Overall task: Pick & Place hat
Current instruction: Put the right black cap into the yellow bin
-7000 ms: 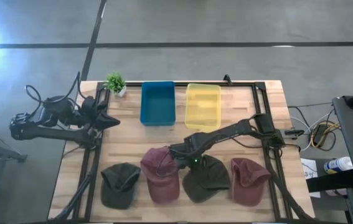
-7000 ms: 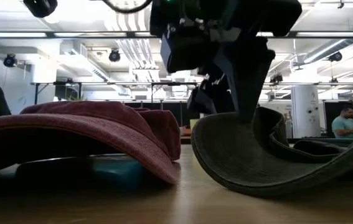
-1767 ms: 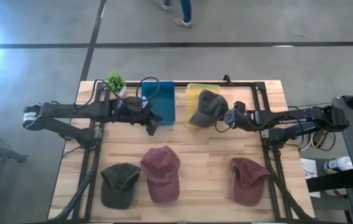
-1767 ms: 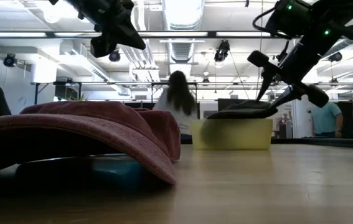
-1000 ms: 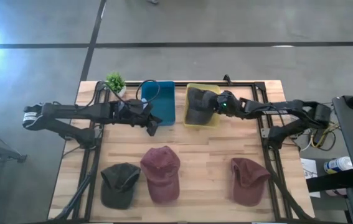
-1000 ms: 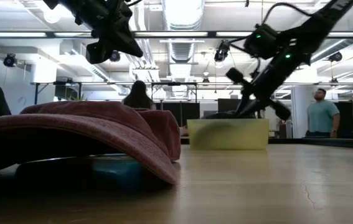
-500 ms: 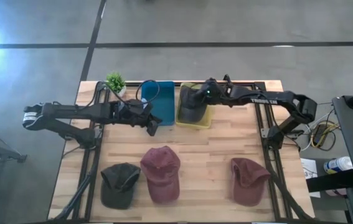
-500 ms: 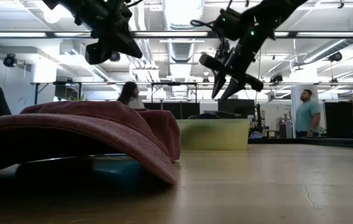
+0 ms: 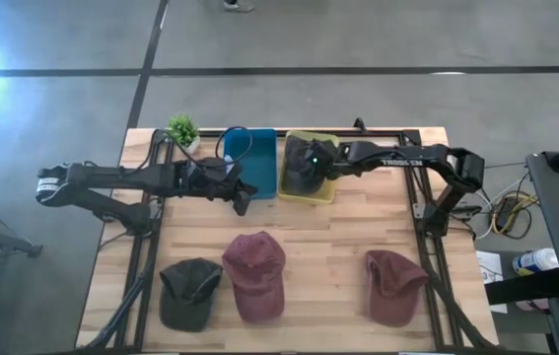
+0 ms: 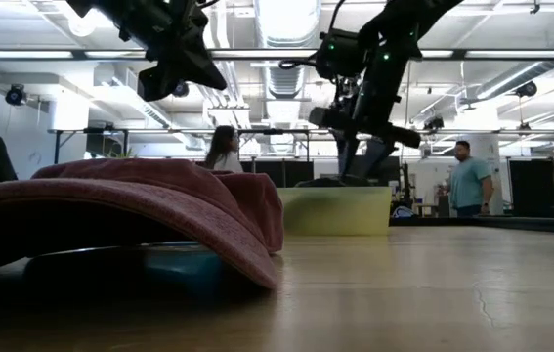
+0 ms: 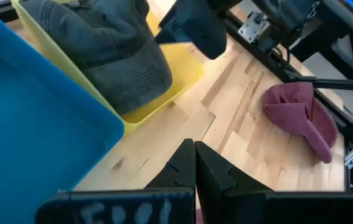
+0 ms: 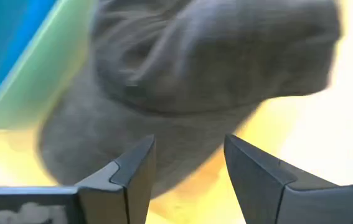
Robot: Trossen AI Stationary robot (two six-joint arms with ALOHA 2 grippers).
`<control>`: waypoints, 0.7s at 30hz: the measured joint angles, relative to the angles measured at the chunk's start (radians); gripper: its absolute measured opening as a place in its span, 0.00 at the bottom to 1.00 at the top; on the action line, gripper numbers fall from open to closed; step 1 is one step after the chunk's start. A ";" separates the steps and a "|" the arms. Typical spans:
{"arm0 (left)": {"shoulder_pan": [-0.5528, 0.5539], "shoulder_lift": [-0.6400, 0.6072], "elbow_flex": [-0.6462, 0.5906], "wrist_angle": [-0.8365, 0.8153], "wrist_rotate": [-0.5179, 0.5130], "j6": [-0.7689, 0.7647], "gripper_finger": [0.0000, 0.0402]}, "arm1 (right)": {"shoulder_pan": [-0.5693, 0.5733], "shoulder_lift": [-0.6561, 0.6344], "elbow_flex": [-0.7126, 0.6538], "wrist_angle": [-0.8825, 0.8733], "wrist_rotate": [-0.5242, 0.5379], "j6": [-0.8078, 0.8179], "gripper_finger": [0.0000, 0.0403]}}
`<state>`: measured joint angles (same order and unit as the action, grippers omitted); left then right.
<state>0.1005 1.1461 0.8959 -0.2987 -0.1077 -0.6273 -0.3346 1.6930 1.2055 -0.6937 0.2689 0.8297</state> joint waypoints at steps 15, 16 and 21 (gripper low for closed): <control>-0.006 0.000 -0.035 0.049 0.001 -0.074 0.00 | -0.119 0.178 0.011 0.200 0.048 -0.199 0.44; -0.006 0.000 -0.035 0.047 0.001 -0.075 0.00 | -0.119 0.196 0.023 0.192 0.043 -0.209 0.44; -0.006 0.000 -0.035 0.048 0.001 -0.076 0.00 | -0.091 0.212 0.085 0.083 0.083 -0.235 0.44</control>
<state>0.0940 1.1461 0.8604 -0.2509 -0.1069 -0.7033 -0.4251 1.9048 1.2901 -0.6107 0.3520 0.5943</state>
